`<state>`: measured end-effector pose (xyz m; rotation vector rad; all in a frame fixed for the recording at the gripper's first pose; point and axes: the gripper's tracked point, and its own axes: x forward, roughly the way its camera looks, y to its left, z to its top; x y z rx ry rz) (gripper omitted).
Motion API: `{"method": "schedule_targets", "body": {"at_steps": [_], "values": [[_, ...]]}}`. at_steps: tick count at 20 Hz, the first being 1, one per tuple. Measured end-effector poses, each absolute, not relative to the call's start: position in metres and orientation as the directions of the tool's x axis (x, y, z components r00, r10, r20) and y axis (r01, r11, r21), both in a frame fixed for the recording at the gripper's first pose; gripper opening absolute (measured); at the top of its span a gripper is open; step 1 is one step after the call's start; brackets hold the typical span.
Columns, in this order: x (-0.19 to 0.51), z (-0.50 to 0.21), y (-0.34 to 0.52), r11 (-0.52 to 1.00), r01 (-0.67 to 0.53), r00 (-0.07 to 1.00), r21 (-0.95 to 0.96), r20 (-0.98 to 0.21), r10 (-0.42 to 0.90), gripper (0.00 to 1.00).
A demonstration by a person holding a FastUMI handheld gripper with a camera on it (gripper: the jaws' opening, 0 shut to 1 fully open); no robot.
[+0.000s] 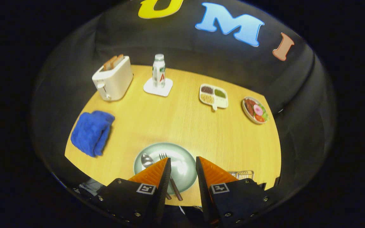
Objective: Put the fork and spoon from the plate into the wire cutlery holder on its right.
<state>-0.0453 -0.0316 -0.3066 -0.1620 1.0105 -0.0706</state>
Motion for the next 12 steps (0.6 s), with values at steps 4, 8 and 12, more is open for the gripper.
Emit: {"method": "schedule_targets", "body": {"at_steps": [4, 8, 12], "values": [[-0.067, -0.356, -0.03, 0.985, -0.047, 0.404, -0.168, -0.905, -0.136, 0.49], [-0.08, -0.389, -0.04, 0.963, -0.098, 0.309, -0.251, -0.927, -0.21, 0.49], [-0.081, -0.415, -0.038, 0.952, -0.154, 0.248, -0.264, -0.943, -0.222, 0.49]]}}
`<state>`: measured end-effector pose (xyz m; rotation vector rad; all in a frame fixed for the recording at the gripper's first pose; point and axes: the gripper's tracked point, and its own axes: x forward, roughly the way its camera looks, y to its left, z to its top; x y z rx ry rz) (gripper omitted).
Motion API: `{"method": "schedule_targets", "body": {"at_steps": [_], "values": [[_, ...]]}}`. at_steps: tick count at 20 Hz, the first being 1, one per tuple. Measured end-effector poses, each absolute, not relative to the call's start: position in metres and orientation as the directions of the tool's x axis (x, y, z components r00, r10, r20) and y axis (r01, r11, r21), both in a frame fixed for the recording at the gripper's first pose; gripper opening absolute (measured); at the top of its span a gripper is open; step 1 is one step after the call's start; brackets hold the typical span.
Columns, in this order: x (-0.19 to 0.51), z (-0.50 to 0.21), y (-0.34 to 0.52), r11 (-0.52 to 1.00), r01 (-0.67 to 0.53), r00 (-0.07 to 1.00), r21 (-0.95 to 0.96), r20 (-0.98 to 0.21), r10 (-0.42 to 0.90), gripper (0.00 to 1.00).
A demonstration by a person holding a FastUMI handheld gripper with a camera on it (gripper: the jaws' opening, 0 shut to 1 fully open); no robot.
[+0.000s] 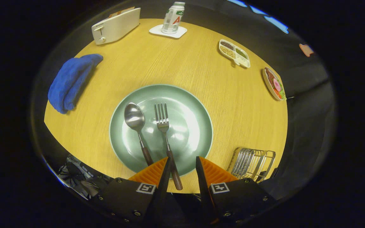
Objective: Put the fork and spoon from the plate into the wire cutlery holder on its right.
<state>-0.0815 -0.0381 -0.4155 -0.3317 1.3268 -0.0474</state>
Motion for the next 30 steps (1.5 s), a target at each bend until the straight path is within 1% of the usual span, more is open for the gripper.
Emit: {"method": "schedule_targets", "body": {"at_steps": [4, 7, 11, 12, 13, 14, 15, 17, 18, 19, 21, 25, 30], "values": [[-0.082, -0.435, -0.036, 0.938, -0.215, 0.206, -0.272, -0.952, -0.229, 0.49], [-0.081, -0.446, -0.033, 0.94, -0.229, 0.191, -0.254, -0.958, -0.213, 0.49], [-0.083, -0.456, -0.039, 0.928, -0.251, 0.166, -0.277, -0.956, -0.241, 0.48], [-0.083, -0.463, -0.038, 0.929, -0.258, 0.159, -0.265, -0.96, -0.23, 0.47], [-0.083, -0.464, -0.033, 0.936, -0.258, 0.155, -0.24, -0.966, -0.205, 0.36], [-0.084, -0.464, -0.03, 0.937, -0.257, 0.157, -0.235, -0.967, -0.2, 0.16], [-0.083, -0.461, -0.032, 0.933, -0.255, 0.159, -0.256, -0.962, -0.22, 0.12], [-0.079, -0.461, -0.034, 0.917, -0.266, 0.183, -0.297, -0.95, -0.255, 0.12], [-0.08, -0.464, -0.029, 0.918, -0.279, 0.185, -0.281, -0.954, -0.235, 0.05], [-0.078, -0.464, -0.026, 0.922, -0.284, 0.194, -0.264, -0.957, -0.214, 0.05], [-0.077, -0.458, -0.027, 0.918, -0.275, 0.198, -0.286, -0.951, -0.237, 0.05], [-0.07, -0.449, -0.025, 0.923, -0.251, 0.225, -0.292, -0.945, -0.238, 0.05], [-0.061, -0.423, -0.029, 0.949, -0.144, 0.269, -0.282, -0.934, -0.237, 0.05]]}}
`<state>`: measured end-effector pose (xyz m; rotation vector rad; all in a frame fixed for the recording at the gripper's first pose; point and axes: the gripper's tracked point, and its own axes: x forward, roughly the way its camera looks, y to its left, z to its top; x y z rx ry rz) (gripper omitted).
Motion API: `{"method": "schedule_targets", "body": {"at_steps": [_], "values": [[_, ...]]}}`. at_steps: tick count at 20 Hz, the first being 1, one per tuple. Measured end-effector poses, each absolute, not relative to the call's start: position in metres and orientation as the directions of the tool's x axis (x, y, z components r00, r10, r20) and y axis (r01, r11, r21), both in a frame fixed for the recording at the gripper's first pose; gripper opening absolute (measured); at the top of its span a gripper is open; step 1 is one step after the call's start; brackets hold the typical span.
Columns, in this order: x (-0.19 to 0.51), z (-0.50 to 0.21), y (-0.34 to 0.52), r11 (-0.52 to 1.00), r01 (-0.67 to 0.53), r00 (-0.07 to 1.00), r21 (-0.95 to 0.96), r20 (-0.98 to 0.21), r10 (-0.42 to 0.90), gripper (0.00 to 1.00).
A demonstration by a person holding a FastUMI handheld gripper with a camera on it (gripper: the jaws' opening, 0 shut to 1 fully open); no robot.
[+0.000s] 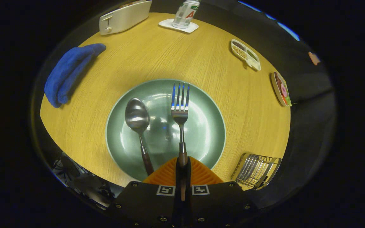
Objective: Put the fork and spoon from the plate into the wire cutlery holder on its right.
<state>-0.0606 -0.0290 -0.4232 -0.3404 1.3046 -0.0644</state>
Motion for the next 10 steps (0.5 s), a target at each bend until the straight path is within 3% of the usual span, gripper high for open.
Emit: {"method": "schedule_targets", "body": {"at_steps": [10], "values": [[-0.065, -0.357, -0.084, 0.943, 0.109, 0.297, -0.316, -0.895, -0.334, 0.05]]}}
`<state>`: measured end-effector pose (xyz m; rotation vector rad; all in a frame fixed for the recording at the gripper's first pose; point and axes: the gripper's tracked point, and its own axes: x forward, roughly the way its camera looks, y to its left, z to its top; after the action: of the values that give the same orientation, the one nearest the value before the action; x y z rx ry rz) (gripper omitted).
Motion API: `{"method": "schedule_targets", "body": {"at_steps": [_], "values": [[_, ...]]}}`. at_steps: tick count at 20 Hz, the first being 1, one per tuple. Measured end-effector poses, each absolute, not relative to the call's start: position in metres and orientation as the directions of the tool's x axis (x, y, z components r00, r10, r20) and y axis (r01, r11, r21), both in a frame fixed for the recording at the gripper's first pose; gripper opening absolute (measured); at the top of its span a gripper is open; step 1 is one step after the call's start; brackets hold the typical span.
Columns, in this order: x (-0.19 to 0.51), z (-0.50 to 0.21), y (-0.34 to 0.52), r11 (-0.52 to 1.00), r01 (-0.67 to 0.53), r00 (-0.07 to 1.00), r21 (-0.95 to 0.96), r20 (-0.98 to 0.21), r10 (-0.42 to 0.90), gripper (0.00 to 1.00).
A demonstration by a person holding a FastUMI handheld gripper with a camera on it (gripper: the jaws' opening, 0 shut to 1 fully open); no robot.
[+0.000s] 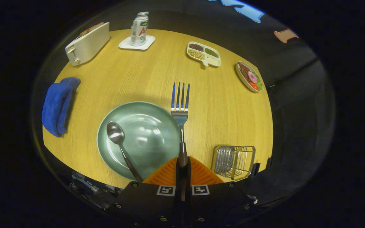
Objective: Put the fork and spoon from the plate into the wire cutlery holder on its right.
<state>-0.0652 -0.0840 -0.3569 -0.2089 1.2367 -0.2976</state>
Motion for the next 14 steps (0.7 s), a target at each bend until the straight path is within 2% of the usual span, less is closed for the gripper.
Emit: {"method": "schedule_targets", "body": {"at_steps": [6, 14], "values": [[-0.092, -0.335, -0.122, 0.905, 0.259, 0.238, -0.338, -0.886, -0.398, 0.05], [-0.142, -0.337, -0.16, 0.858, 0.383, 0.124, -0.343, -0.901, -0.416, 0.05]]}}
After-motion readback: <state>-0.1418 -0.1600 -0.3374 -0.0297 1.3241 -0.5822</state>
